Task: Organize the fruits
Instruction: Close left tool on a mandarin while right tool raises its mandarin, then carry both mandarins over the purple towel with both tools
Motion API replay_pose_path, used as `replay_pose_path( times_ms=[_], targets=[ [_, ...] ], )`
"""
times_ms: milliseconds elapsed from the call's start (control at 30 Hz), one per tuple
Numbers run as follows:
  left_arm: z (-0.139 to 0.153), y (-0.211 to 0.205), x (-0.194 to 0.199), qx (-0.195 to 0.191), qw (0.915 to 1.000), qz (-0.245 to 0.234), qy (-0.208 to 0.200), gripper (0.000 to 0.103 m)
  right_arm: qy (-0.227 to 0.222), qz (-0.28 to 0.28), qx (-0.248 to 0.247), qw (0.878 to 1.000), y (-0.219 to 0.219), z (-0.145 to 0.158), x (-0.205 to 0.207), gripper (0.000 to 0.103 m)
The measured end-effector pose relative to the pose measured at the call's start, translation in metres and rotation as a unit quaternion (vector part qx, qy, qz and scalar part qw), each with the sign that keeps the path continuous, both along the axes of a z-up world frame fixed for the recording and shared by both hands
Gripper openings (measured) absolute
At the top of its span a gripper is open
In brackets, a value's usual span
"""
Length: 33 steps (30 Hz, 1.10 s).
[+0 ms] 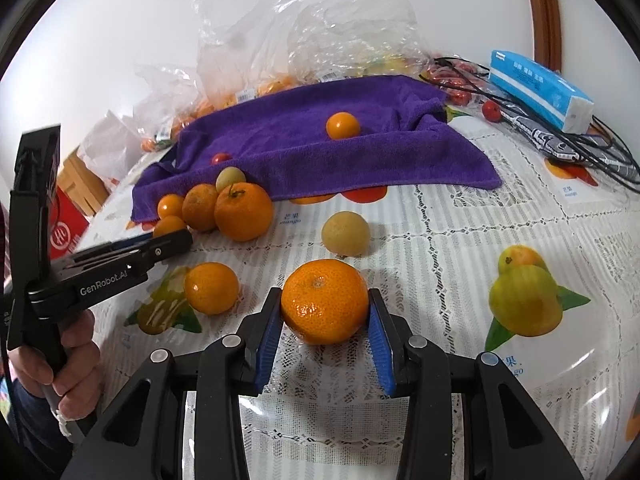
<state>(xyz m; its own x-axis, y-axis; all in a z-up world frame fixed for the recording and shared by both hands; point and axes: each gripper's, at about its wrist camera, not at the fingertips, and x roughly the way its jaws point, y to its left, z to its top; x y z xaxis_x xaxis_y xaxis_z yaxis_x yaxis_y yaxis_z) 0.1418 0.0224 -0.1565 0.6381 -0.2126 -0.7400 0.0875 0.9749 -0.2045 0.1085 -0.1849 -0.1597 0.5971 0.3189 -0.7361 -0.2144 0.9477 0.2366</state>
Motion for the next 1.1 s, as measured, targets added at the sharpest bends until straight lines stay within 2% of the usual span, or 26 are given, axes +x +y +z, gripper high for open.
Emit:
replay_pose_path(
  times_ms=[133, 233, 533, 700, 767, 900, 1100],
  targets=[
    [0.004, 0.014, -0.01, -0.058, 0.9979, -0.006, -0.028, 0.03, -0.005, 0.0, -0.023, 1.0, 0.007, 0.001, -0.001, 0.041],
    [0.006, 0.016, -0.013, -0.069, 0.9969, -0.005, -0.038, 0.03, -0.012, 0.001, -0.017, 1.0, 0.005, 0.003, -0.002, 0.041],
    [0.014, 0.01, -0.024, -0.063, 0.9954, -0.019, -0.07, 0.03, -0.034, -0.011, 0.013, 0.999, -0.006, 0.01, -0.009, 0.041],
    [0.023, 0.01, -0.03, -0.043, 0.9952, -0.001, -0.088, 0.03, -0.034, -0.029, 0.018, 0.999, -0.009, 0.012, -0.006, 0.041],
    [0.027, 0.013, -0.033, -0.044, 0.995, 0.003, -0.09, 0.03, -0.04, -0.021, 0.021, 0.999, -0.007, 0.02, -0.004, 0.041],
    [0.047, 0.024, -0.041, -0.069, 0.9918, 0.002, -0.108, 0.03, -0.078, -0.011, 0.008, 0.997, 0.001, 0.045, 0.0, 0.041],
    [0.076, 0.034, -0.025, -0.04, 0.9902, 0.031, -0.13, 0.03, -0.13, 0.007, 0.004, 0.991, 0.014, 0.085, 0.015, 0.041]
  ],
)
